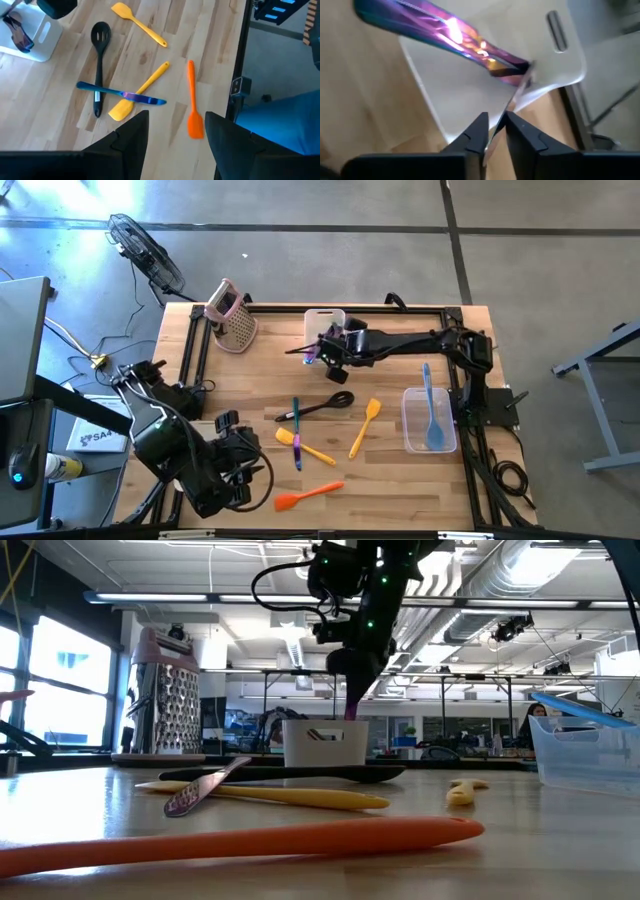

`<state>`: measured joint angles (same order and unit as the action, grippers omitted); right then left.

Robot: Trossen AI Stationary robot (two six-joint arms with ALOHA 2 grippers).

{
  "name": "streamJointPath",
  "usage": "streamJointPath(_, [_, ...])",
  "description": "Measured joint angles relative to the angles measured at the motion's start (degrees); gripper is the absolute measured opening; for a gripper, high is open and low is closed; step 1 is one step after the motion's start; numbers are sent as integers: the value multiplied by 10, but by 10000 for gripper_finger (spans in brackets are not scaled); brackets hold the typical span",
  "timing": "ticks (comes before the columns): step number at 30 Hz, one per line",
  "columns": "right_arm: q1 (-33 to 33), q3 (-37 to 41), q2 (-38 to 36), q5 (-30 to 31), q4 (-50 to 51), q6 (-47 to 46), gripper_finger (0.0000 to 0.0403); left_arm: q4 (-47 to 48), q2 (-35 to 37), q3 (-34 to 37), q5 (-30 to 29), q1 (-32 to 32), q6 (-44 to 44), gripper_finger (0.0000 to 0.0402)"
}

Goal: Pick & Place Kitchen Items
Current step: Put the blue table knife into the top white bin, then put the yellow spatula into the left white bin

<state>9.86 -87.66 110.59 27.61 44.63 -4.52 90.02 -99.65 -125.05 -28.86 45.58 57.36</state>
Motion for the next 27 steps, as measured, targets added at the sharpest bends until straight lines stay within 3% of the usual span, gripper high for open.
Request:
streamJointPath(4, [4, 0, 1, -34, 0, -2, 94, 0, -5, 0, -1, 12, 5, 187])
streamJointPath(11, [1, 1, 1, -42, -24, 1, 143, 0, -9, 12, -6, 21, -1, 187])
streamJointPath(23, [-53, 1, -2, -46, -146, 96, 156, 1, -9, 67, -2, 21, -20, 187])
streamJointPath(27, [-91, 1, -26, -105, -146, 136, 156, 0, -9, 74, 8, 21, -14, 187])
